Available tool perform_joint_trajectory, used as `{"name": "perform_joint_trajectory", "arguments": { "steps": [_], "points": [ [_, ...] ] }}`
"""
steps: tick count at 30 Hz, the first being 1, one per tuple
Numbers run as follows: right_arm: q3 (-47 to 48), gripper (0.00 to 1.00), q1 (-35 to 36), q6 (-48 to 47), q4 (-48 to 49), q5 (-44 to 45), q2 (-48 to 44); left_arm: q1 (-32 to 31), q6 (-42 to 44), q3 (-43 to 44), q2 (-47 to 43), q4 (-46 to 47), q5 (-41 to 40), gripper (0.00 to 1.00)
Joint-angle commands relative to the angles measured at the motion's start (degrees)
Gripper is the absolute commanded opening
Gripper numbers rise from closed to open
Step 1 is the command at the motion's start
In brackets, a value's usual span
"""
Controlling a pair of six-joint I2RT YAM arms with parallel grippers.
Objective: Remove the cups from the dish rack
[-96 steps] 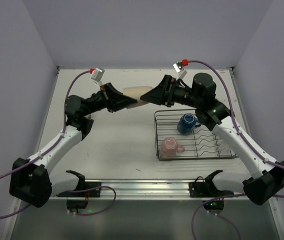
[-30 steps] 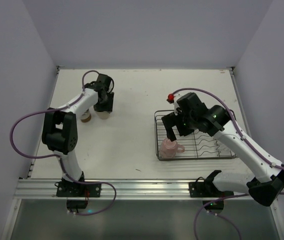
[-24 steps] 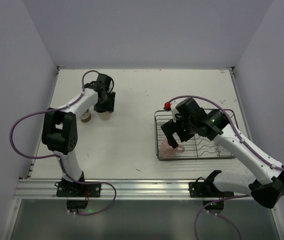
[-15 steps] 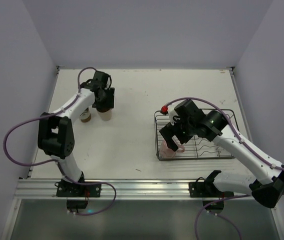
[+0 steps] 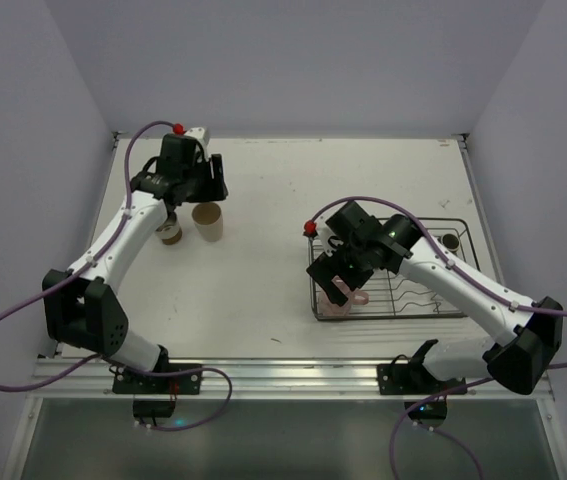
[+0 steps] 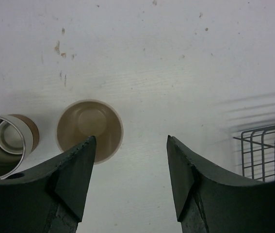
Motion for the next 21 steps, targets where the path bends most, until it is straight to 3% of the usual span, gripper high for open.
{"name": "perform_joint_trajectory", "arguments": {
  "steps": [1, 21],
  "points": [
    [1.3, 0.96, 0.3, -7.3, -3.7, -2.0, 0.5, 0.4, -1.9, -1.3, -4.6, 4.6, 4.2, 0.64],
    [-3.2, 0.94, 1.3, -8.4, 1.3, -2.5, 5.2, 0.4, -1.3, -3.3, -8.2, 6.2, 6.6, 0.65]
  ]
}}
